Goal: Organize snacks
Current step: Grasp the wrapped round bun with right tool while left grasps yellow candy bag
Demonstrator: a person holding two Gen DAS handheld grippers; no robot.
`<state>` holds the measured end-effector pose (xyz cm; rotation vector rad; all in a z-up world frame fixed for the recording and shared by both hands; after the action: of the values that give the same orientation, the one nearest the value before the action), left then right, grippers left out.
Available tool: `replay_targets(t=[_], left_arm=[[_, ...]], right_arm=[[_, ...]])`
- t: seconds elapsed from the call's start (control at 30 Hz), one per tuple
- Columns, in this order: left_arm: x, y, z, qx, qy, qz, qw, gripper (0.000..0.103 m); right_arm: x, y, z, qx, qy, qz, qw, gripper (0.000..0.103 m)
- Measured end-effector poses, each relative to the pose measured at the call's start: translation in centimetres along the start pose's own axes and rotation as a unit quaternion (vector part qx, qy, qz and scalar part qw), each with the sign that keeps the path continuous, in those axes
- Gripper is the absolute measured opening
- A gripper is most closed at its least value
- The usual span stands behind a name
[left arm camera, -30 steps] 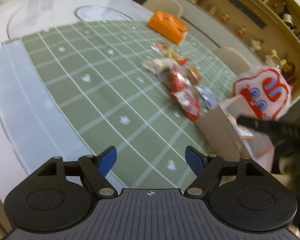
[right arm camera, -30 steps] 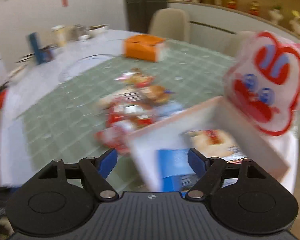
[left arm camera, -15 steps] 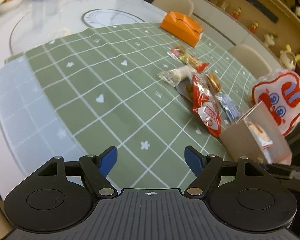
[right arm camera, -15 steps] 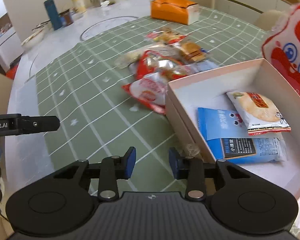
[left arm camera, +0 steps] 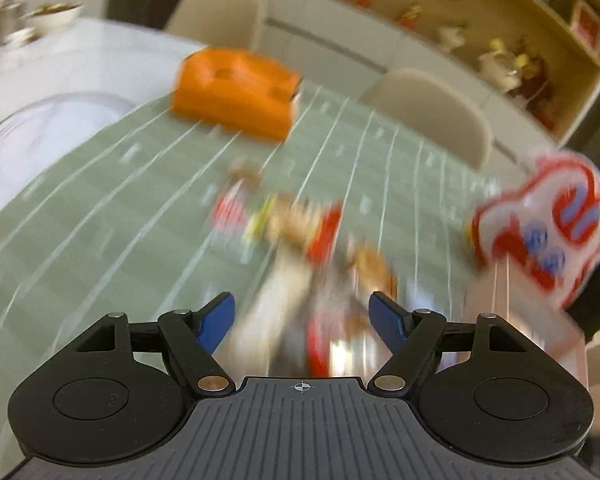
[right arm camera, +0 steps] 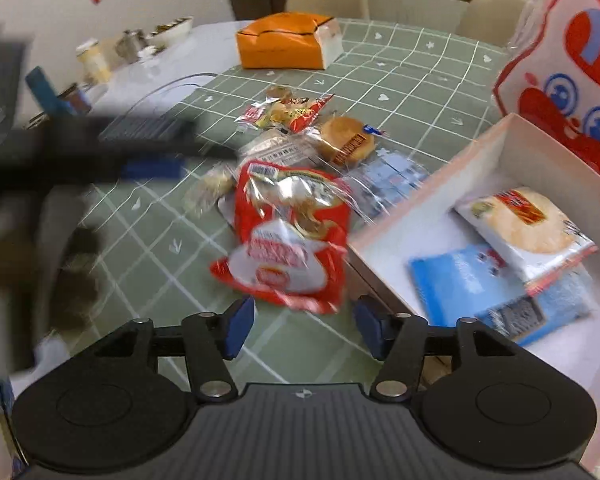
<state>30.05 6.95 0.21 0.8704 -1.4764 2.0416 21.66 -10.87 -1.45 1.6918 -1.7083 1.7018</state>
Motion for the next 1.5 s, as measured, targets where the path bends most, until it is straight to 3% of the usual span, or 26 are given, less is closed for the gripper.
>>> replay_targets(t=[0.07, 0.17, 0.4, 0.5, 0.57, 0.6, 0.67, 0.8, 0.9, 0.97, 1.07, 1.13, 1.23, 1.4, 1.5], left_arm=[[-3.1, -2.9, 0.1, -0.032, 0.007, 0.008, 0.9994, 0.079], [-8.1, -5.5, 0.4, -0.075, 0.01, -0.021, 0.9969, 0.079], [-12.1, -6.4, 1.6, -0.218, 0.019, -0.013, 0.9756, 0.077], [-11.3, -5.8, 1.3, -0.247, 0.043, -0.011, 0.968, 0.061], [-10.4, -5.4, 0.6, -0.254, 0.064, -0.015, 0.9651, 0.045], [-9.9, -5.1, 0.0, -0.259, 0.073, -0.017, 0.963, 0.042], [-9.2, -4.6, -1.1, -0.26, 0.081, -0.021, 0.9619, 0.037], [-7.6, -3.5, -3.9, -0.237, 0.094, -0.038, 0.9663, 0.037], [-7.0, -3.3, -5.7, -0.223, 0.095, -0.052, 0.9688, 0.034], [-6.5, -3.0, -6.9, -0.214, 0.096, -0.063, 0.9701, 0.026], [-5.6, -3.6, -8.8, -0.177, 0.107, -0.069, 0.9759, 0.027], [-5.6, -5.3, -10.3, -0.132, 0.098, -0.056, 0.9848, 0.027], [-6.3, -7.9, -10.9, -0.075, 0.087, -0.033, 0.9928, 0.027], [-8.6, -8.2, -5.1, -0.127, 0.13, -0.06, 0.9815, 0.027], [-9.9, -6.8, -2.3, -0.164, 0.127, -0.082, 0.9748, 0.027]], right_arm=[[-1.3, -0.9, -1.2, -0.009, 0.026, 0.005, 1.0, 0.061], [-3.8, -1.3, -2.7, -0.043, 0.039, 0.003, 0.998, 0.062], [-7.3, -3.8, -3.6, -0.097, 0.109, 0.021, 0.989, 0.069], [-7.8, -4.6, -3.6, -0.103, 0.133, 0.025, 0.986, 0.069], [-7.7, -5.4, -3.7, -0.106, 0.138, 0.035, 0.984, 0.069], [-7.5, -6.0, -3.6, -0.107, 0.141, 0.042, 0.983, 0.069], [-6.8, -7.3, -2.9, -0.11, 0.152, 0.058, 0.981, 0.069], [-6.7, -10.2, -1.0, -0.13, 0.192, 0.073, 0.97, 0.069], [-7.6, -12.4, 1.2, -0.166, 0.19, 0.091, 0.963, 0.069], [-9.1, -13.3, 3.2, -0.202, 0.186, 0.092, 0.957, 0.069], [-12.1, -13.8, 5.5, -0.221, 0.192, 0.065, 0.954, 0.072], [-12.8, -13.8, 5.4, -0.208, 0.205, 0.06, 0.954, 0.071], [-13.2, -13.0, 3.4, -0.173, 0.214, 0.042, 0.961, 0.055], [-11.5, -12.3, 0.0, -0.16, 0.169, 0.034, 0.972, 0.055], [-10.2, -11.2, -2.1, -0.153, 0.157, 0.032, 0.975, 0.055]])
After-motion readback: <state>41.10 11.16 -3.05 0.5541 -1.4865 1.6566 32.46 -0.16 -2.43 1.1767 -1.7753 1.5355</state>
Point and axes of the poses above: each gripper's, at about its wrist camera, not at the fingertips, and x roughly against the way its jaws point, z to its right, y to its underside, the point moved 8 cm from there along -x, roughly the way its jaws point, and after that the axes turned 10 degrees about -y, right-handed, at the moved point
